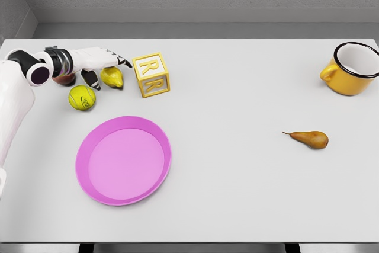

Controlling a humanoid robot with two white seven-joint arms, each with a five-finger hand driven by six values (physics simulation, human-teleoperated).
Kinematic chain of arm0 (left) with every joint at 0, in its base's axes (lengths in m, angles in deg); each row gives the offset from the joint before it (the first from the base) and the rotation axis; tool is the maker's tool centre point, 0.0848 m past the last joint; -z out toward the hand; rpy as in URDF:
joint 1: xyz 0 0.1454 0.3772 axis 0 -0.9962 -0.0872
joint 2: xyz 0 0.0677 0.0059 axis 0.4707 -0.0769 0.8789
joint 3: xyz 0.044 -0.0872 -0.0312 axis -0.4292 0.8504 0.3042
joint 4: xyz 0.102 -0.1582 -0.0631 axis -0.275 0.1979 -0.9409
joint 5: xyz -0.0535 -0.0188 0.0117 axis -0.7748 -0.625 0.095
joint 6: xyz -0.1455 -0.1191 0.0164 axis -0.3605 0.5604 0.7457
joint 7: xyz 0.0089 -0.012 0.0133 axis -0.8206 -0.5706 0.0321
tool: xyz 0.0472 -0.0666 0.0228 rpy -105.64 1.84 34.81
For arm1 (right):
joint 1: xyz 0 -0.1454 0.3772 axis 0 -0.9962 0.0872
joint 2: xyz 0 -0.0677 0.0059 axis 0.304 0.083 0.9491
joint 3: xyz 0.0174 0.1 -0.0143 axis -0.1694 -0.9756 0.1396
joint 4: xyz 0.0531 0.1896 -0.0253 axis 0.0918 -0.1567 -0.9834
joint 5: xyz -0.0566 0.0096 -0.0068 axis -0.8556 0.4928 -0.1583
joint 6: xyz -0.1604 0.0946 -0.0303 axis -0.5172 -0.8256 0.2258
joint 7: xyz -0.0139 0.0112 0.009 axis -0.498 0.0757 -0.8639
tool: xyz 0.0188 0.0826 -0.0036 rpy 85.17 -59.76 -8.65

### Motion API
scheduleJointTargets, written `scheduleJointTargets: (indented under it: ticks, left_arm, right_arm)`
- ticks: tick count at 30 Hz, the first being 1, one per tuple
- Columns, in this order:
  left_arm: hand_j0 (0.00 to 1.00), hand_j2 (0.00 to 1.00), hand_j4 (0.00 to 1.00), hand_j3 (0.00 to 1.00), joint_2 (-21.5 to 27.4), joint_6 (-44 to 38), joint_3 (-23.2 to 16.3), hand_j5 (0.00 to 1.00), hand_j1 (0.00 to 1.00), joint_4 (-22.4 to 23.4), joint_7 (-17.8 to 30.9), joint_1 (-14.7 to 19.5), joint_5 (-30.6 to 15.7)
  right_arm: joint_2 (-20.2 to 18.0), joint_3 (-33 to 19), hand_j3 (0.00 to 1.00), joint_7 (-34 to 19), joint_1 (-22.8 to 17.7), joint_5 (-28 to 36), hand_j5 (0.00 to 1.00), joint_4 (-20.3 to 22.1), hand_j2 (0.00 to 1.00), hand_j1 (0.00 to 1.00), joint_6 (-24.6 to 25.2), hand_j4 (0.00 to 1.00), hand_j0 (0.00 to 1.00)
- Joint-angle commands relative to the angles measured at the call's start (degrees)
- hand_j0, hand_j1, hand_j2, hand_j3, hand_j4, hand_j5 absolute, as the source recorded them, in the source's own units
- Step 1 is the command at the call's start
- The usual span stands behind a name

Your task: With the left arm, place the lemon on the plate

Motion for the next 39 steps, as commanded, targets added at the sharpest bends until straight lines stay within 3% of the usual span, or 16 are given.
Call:
scheduleJointTargets:
  ticks: [1,19,25,39]
  left_arm:
    - [0.94,0.94,0.94,0.94,-0.06,-0.14,0.2,0.94,0.94,0.31,0.02,0.0,0.05]
    - [0.93,0.93,0.93,0.93,-1.46,-0.14,-0.06,0.93,0.93,1.54,0.02,0.35,0.14]
    - [0.73,0.73,0.73,0.73,-1.29,-0.14,0.46,0.73,0.73,1.54,-0.07,0.26,0.05]
    - [0.64,0.64,0.64,0.64,-1.02,-0.14,0.55,0.64,0.64,1.81,-0.07,0.18,-0.04]
  right_arm:
    - [0.0,-0.01,1.0,-0.01,0.0,0.06,1.0,0.0,1.0,1.0,0.0,1.0,1.0]
    - [0.0,-0.01,1.0,-0.01,0.0,0.06,1.0,0.0,1.0,1.0,0.0,1.0,1.0]
    - [0.0,-0.01,1.0,-0.01,0.0,0.06,1.0,0.0,1.0,1.0,0.0,1.0,1.0]
    - [0.0,-0.01,1.0,-0.01,0.0,0.06,1.0,0.0,1.0,1.0,0.0,1.0,1.0]
